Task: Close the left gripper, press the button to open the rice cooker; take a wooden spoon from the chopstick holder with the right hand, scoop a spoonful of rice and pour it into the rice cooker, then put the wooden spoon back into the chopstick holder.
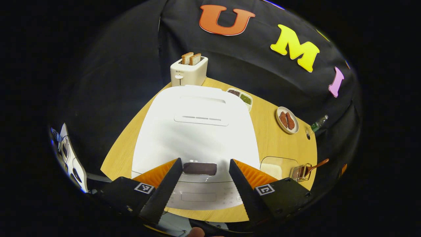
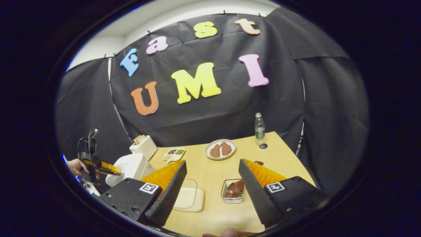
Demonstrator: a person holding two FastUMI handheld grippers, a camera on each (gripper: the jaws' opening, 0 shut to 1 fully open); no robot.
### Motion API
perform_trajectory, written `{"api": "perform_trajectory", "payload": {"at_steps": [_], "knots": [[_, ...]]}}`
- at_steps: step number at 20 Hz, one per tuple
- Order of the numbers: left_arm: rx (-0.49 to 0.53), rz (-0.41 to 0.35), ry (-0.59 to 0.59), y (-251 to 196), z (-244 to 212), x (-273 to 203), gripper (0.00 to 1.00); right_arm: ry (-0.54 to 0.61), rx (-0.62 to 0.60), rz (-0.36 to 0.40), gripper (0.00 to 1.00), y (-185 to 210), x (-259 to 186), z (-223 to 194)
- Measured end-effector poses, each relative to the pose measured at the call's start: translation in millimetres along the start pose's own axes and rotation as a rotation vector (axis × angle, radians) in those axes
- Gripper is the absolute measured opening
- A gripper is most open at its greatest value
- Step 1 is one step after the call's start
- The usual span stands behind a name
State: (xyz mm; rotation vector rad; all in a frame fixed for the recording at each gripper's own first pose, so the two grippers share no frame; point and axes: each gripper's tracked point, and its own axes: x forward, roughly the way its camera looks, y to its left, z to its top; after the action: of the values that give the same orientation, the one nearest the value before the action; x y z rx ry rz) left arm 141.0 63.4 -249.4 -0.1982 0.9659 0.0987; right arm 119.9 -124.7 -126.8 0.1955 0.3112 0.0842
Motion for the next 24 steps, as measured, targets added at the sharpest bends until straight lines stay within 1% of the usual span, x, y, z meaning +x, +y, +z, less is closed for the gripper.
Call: {"api": "perform_trajectory", "payload": {"at_steps": [1, 4, 7, 8, 11, 13, 15, 16, 18, 19, 20, 22, 24], "knots": [[0.033, 0.011, 0.008, 0.7, -5.0, 8.4, 0.97, 0.005, -0.010, 0.018, 1.00, 1.3, 9.2, 0.9], [0.129, 0.059, 0.023, 1.0, -8.8, 8.6, 0.97, 0.032, -0.025, 0.078, 1.00, 6.6, 34.3, 0.6], [0.083, 0.082, 0.017, 1.5, -5.8, 9.7, 0.98, 0.062, -0.031, 0.127, 1.00, 10.1, 58.3, -1.2], [0.086, 0.091, 0.002, 1.3, -3.9, 9.8, 0.98, 0.063, -0.036, 0.145, 1.00, 12.5, 63.1, -0.3], [0.093, 0.095, -0.029, 0.0, -2.0, 9.6, 0.97, 0.054, -0.049, 0.150, 1.00, 14.0, 65.6, 5.2], [0.095, 0.087, -0.072, -1.3, 2.4, 7.9, 0.97, 0.031, -0.052, 0.147, 1.00, 19.5, 54.1, 12.3], [0.112, 0.067, -0.115, -3.9, 5.0, 4.1, 0.94, 0.005, -0.077, 0.128, 1.00, 22.6, 37.5, 17.9], [0.116, 0.054, -0.155, -8.2, 11.3, -1.8, 0.94, -0.013, -0.087, 0.110, 0.99, 24.3, 28.1, 21.5], [0.130, 0.018, -0.256, -21.4, 27.5, -22.3, 0.92, -0.041, -0.116, 0.064, 1.00, 30.6, 7.6, 27.5], [0.147, 0.004, -0.313, -25.9, 34.4, -38.1, 0.92, -0.062, -0.130, 0.048, 0.99, 37.1, -4.8, 32.9], [0.163, -0.011, -0.371, -31.7, 41.9, -57.1, 0.90, -0.085, -0.148, 0.033, 1.00, 46.1, -17.4, 38.9], [0.186, -0.060, -0.487, -47.9, 51.3, -103.6, 0.97, -0.135, -0.180, 0.004, 1.00, 61.7, -44.7, 51.1], [0.214, -0.095, -0.603, -55.9, 59.1, -158.3, 0.96, -0.190, -0.187, -0.006, 0.99, 81.9, -74.2, 61.9]]}}
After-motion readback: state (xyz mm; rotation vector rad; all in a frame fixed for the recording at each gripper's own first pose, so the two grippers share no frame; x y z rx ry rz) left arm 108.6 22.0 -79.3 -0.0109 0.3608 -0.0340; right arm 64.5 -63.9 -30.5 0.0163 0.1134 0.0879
